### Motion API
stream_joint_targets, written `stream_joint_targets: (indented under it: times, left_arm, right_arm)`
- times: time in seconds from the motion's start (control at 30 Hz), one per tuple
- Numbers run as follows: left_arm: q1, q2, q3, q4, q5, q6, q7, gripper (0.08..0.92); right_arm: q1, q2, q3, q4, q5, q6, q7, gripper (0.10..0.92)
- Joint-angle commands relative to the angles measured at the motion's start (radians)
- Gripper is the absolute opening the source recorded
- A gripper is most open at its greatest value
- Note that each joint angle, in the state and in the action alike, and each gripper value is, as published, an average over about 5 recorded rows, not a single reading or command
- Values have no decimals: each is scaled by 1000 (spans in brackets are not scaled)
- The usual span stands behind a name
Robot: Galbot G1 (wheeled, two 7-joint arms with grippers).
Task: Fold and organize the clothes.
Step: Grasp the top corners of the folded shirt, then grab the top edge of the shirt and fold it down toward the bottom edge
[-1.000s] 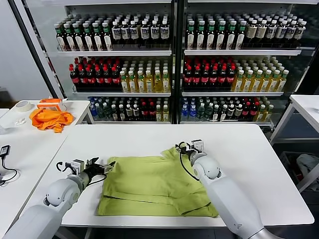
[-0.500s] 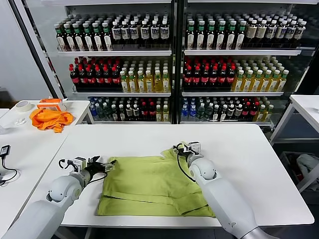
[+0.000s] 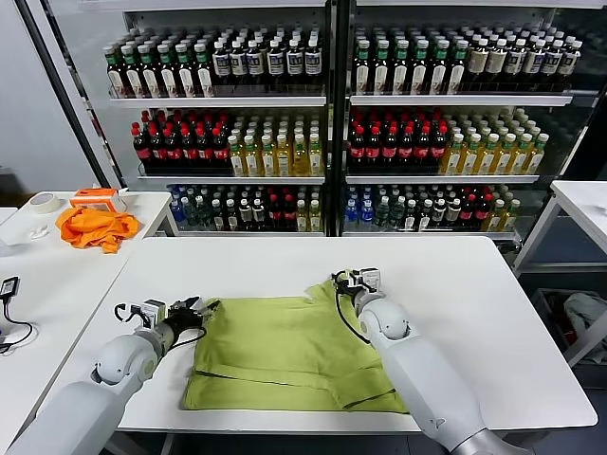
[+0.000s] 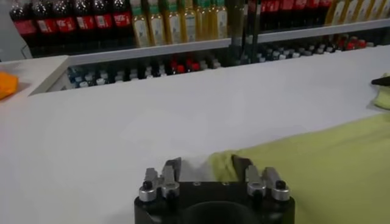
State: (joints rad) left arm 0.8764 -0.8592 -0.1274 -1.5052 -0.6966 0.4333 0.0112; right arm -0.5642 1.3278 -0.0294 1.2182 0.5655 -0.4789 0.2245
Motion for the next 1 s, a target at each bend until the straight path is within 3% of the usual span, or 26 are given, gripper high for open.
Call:
stream_joint_targets:
  times: [0.03,0.37,0.5,0.83,1.0]
  left_arm:
    - [26,-2,4,-10,3,-13,8,481]
    - [21,-3,-1,-37,-18,-42,11,186]
    - [33,22,-10,-106,-66,-60,11,99]
    - [147,57,-83,-231,-103,-63,25,84]
    - [258,66,-168,-285,-94,-70,37,84]
  right_arm:
    - [2,-1,0,-10,-3,-6,-3,438]
    - [-25,-34,6,69,10,65,-20,150]
    - [-48,-72,5,159,50,52,-6,105]
    - [-222,-187,45,465,104,-27,39,105]
    - [-340,-239,110,582,104,-36,44,105]
